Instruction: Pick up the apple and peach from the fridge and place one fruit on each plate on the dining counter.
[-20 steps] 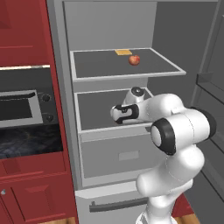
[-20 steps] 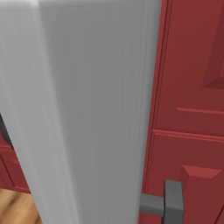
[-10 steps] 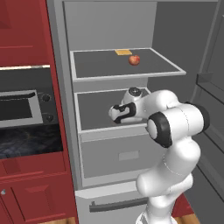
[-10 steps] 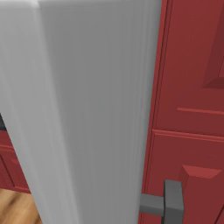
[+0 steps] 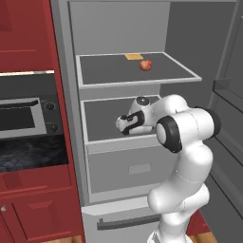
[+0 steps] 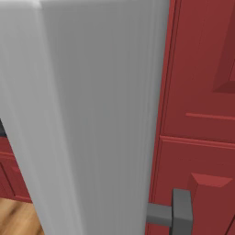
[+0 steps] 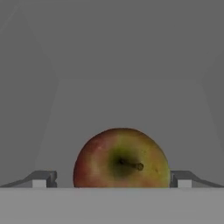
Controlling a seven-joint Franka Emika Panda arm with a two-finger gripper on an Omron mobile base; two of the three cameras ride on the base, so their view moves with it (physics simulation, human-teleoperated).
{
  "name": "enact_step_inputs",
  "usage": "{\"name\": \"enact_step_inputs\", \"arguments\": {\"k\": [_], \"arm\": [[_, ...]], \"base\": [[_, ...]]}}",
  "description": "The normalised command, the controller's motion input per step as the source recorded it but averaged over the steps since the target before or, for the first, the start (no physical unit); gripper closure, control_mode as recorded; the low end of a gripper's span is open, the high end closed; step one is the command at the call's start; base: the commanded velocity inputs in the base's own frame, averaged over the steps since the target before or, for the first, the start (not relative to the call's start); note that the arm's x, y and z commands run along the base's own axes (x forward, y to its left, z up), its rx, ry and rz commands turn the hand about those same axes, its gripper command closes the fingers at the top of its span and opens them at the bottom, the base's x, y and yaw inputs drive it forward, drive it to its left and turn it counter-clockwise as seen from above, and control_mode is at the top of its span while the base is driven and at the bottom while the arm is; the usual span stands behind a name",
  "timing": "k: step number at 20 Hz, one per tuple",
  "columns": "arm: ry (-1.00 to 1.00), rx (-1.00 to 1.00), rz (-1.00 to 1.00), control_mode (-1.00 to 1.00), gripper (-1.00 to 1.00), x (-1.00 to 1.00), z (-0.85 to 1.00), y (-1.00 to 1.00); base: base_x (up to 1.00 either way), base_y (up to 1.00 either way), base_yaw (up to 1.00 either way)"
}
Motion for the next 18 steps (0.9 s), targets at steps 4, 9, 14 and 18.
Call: {"name": "enact_step_inputs", "arguments": {"k": [4,9,14,18], "arm": [[0.00,0.00,0.00,-1.00,-1.00,0.24,-0.17,0.00],[0.00,0.00,0.00,-1.00,-1.00,0.05,-0.02,0.00],[0.04,0.00,0.00,-1.00,-1.00,0.04,-0.32,0.00],[0.00,0.00,0.00,-1.00,-1.00,0.01,-0.13,0.00]], "base": [[0.00,0.00,0.00],[0.00,0.00,0.00],[0.00,0.00,0.00],[0.00,0.00,0.00]]}}
